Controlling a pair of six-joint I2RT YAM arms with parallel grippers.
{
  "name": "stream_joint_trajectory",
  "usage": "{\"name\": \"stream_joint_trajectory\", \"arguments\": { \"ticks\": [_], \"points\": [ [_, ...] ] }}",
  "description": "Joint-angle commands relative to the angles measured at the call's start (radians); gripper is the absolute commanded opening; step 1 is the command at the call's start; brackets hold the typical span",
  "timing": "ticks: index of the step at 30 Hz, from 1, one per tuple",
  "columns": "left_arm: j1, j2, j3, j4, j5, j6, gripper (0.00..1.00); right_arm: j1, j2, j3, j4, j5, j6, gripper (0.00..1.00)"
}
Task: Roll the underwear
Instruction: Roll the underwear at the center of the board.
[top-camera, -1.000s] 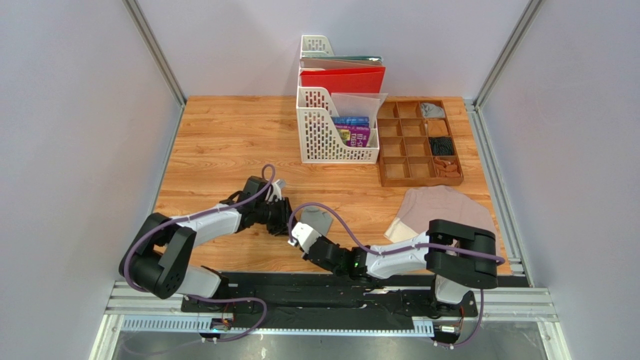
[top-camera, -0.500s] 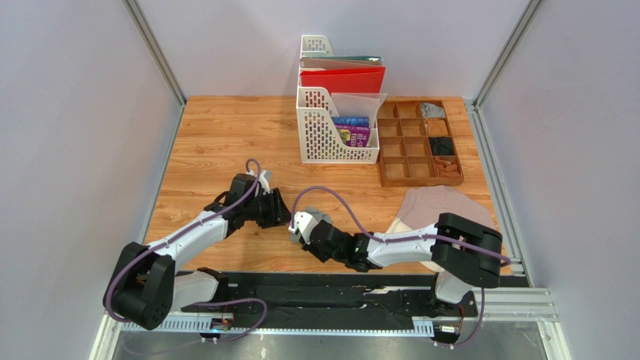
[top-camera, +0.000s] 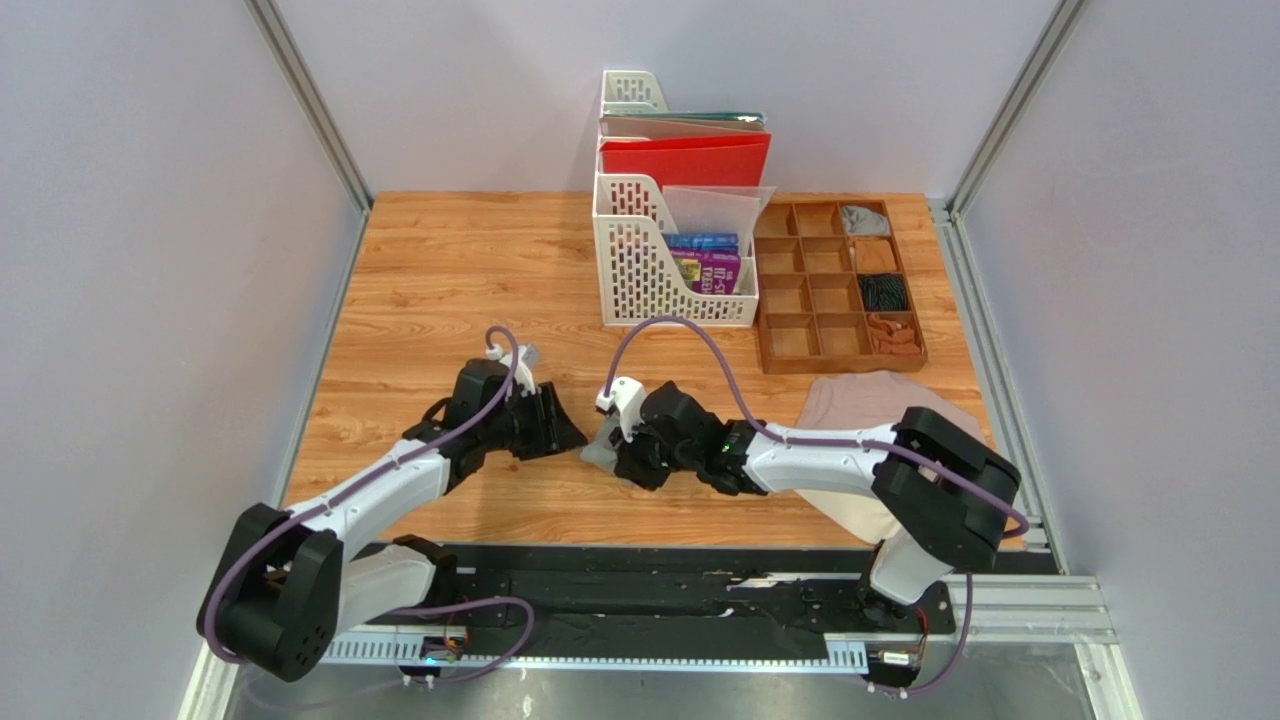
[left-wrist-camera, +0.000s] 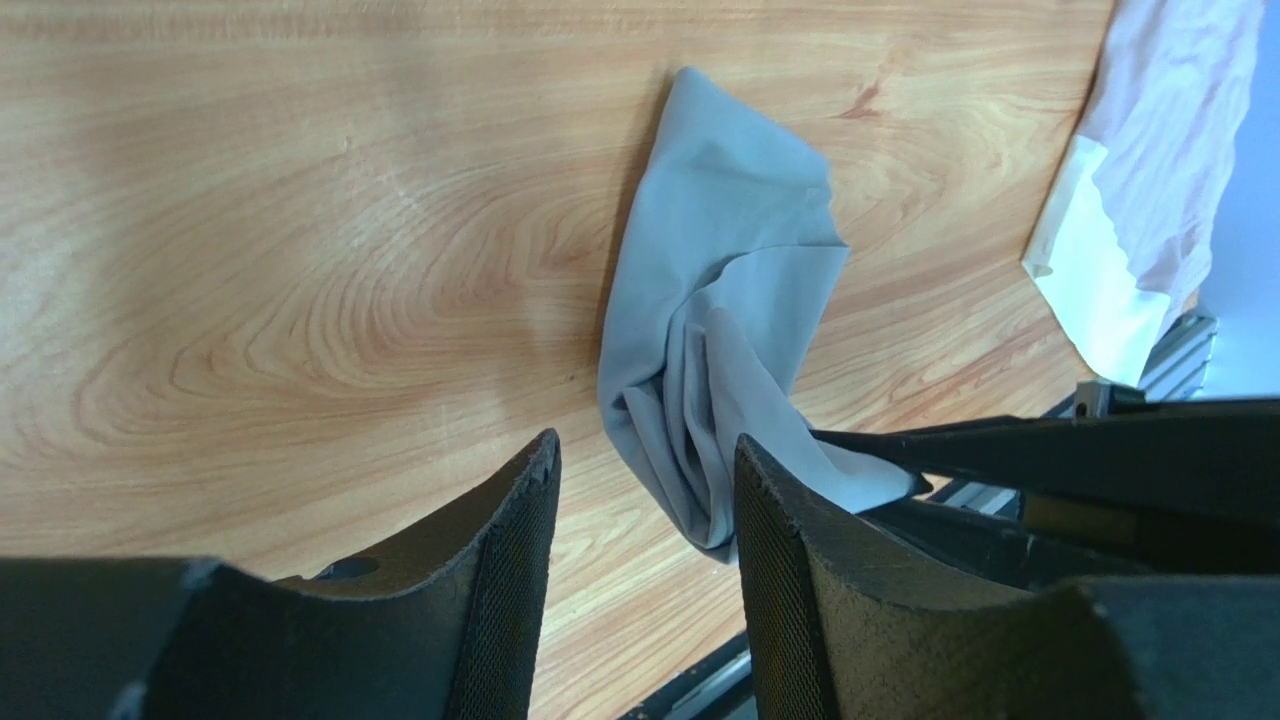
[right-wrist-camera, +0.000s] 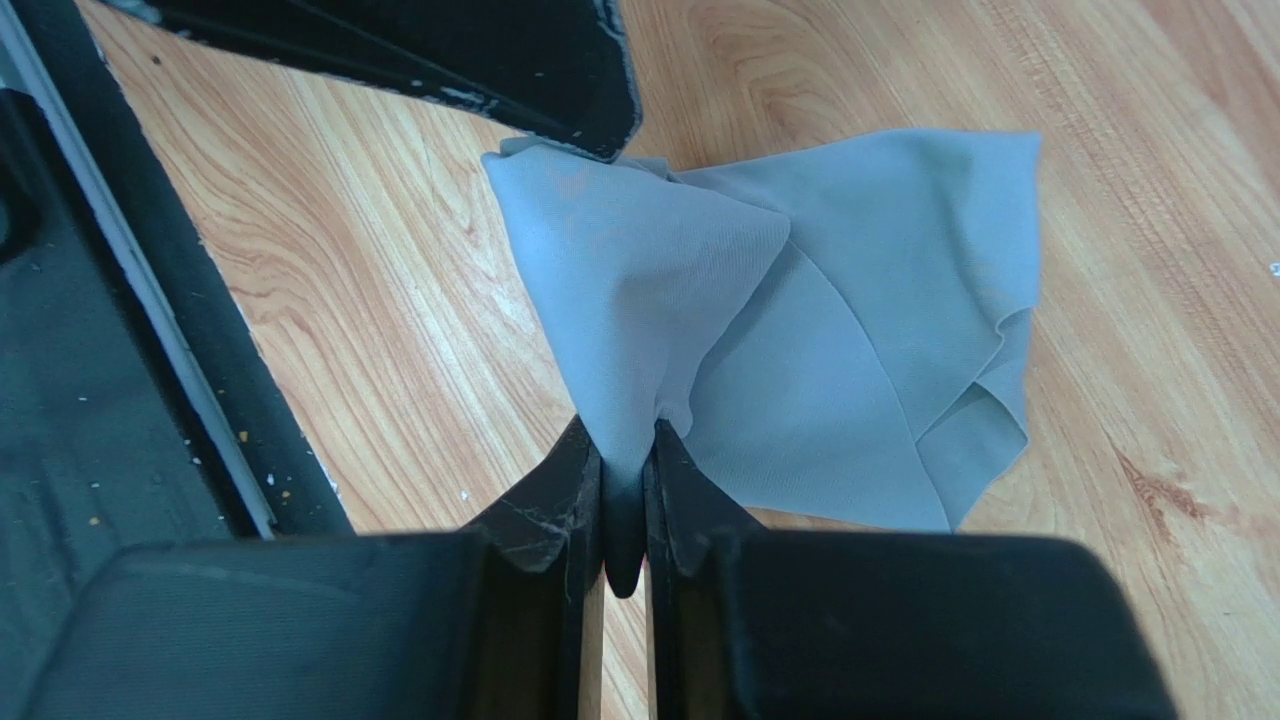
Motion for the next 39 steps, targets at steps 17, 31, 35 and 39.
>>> {"name": "stream_joint_trajectory", "arguments": {
  "ticks": [17,31,35,39],
  "points": [
    [0.005,-0.039,-0.068,0.254,0.066,0.175,0.51,-0.2,0.124,0.088,-0.033,-0.252,0.171,0.08],
    [-0.004,-0.016,-0.121,0.414,0.195,0.252,0.53,-0.283,0.184,0.128,-0.05,-0.337,0.236,0.08],
    [-0.057,0.021,-0.098,0.42,0.177,0.279,0.54,-0.29,0.2,0.139,-0.053,-0.357,0.25,0.08],
    [-0.074,0.048,-0.073,0.411,0.128,0.307,0.54,-0.293,0.209,0.148,-0.053,-0.373,0.259,0.08]
  ]
}}
